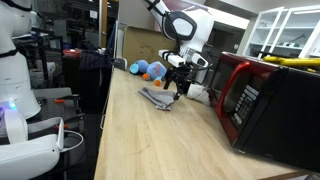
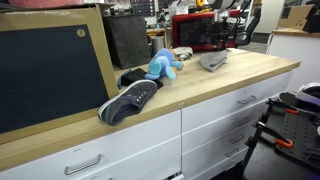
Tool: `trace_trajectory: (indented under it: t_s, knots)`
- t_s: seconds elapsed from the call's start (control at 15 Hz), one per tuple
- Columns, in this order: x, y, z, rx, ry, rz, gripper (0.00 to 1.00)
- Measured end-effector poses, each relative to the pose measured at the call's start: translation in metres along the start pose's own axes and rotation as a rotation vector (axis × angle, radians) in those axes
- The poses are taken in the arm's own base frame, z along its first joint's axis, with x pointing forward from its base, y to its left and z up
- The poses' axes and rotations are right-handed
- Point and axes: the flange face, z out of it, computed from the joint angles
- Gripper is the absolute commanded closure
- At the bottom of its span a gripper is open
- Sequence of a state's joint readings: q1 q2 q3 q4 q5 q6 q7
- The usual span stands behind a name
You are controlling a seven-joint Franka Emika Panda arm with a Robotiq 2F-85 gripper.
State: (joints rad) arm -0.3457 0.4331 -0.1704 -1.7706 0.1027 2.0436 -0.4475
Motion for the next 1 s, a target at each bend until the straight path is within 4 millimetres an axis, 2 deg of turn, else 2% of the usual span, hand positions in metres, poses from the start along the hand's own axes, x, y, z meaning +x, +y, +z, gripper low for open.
trace_trajectory:
  t_s: [0.07,0.13,0.33,0.73,0.8,1.0]
  knots:
    - [0.003,0.002,0.003,-0.001,-0.002,0.002,0.25]
    - [0.006,0.004,0.004,-0.003,-0.002,0.004,0.26]
    - [0.011,0.007,0.009,-0.002,-0.031,0.016,0.49]
    - [0.015,0.010,0.003,-0.033,-0.131,0.079,0.95]
    - [0.016,0.011,0.001,-0.043,-0.144,0.089,0.99]
    - [0.018,0.013,-0.001,-0.064,-0.171,0.105,1.00]
